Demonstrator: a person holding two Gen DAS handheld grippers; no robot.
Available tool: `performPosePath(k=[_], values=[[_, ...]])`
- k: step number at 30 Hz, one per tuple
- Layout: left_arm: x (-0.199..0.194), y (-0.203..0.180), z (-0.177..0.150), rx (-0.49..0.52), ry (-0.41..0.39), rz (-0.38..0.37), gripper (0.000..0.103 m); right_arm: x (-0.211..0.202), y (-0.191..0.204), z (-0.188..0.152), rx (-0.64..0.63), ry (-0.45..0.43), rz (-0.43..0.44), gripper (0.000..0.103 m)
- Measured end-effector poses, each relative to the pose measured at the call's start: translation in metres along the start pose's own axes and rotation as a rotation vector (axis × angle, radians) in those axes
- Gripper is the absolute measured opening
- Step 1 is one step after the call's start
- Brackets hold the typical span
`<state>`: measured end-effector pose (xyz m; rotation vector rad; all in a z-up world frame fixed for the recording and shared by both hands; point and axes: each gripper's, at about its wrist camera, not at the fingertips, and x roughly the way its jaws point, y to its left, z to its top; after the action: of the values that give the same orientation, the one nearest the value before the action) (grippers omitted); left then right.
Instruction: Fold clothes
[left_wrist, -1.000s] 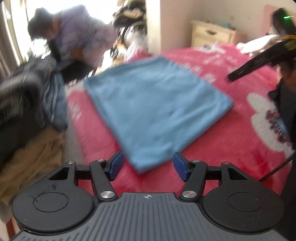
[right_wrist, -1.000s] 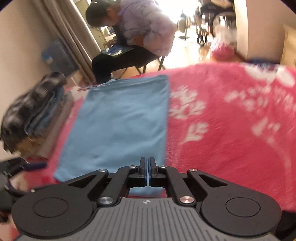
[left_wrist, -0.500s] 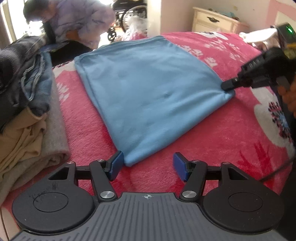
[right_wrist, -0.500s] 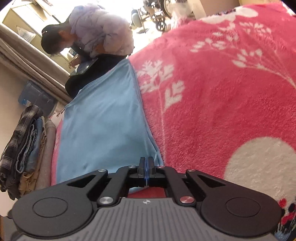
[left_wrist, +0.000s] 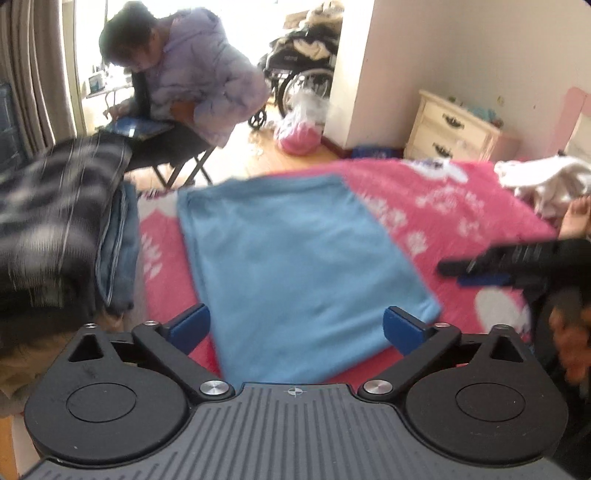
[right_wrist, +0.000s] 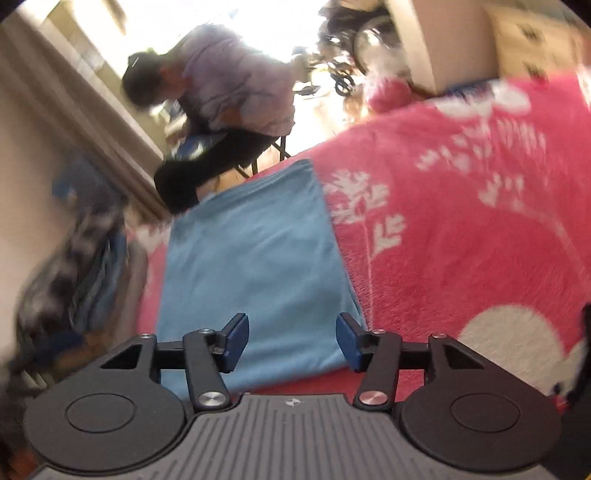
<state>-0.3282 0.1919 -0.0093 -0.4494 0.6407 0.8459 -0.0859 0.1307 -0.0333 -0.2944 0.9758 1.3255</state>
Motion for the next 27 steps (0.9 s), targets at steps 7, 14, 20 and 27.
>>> performPosePath(k=[7,14,20,27], values=[[-0.014,-0.023,0.015,-0.010,0.023,0.007,0.103,-0.030,0.031,-0.020,-0.112,-0.006,-0.117,0.072],[-0.019,-0.024,0.011,-0.076,0.037,0.002,0.103,-0.050,0.044,-0.033,-0.160,-0.021,-0.159,0.082],[-0.021,-0.024,0.008,-0.093,0.038,-0.014,0.103,-0.057,0.053,-0.042,-0.174,-0.042,-0.164,0.091],[-0.018,-0.025,0.006,-0.109,0.059,0.054,0.103,-0.057,0.060,-0.047,-0.183,-0.059,-0.214,0.096]])
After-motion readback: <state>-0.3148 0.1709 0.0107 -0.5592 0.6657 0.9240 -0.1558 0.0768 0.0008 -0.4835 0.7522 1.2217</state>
